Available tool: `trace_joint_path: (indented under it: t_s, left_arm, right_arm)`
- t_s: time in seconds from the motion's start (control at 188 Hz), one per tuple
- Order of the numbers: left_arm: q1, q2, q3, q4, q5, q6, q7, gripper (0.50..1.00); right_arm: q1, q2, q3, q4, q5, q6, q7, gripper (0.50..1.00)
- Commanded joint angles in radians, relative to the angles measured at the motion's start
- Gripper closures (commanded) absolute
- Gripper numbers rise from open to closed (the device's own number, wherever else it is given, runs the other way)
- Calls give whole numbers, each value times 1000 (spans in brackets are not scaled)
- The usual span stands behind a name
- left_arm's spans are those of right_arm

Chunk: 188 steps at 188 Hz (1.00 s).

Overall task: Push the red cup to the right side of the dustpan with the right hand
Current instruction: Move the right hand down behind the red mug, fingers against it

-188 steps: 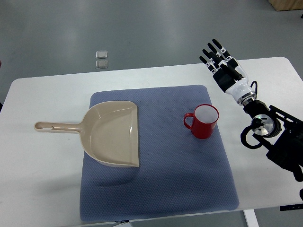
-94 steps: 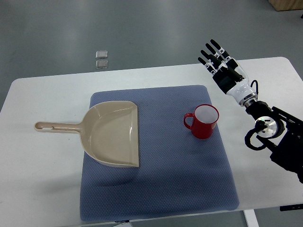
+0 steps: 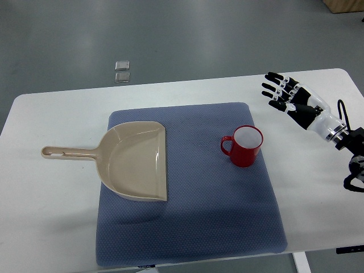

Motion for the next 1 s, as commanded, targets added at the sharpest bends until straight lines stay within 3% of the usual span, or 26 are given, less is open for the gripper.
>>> trace_joint_path:
  t_s: [0.0,0.995]
  left_arm:
    - [0,0,0,1,0,0,0,500]
    - [0,0,0,0,0,0,2,500]
  right_arm:
    - [-21,-18,1,6,-54,0,3,566]
    - [-131,4,1,79,-197,0,3,566]
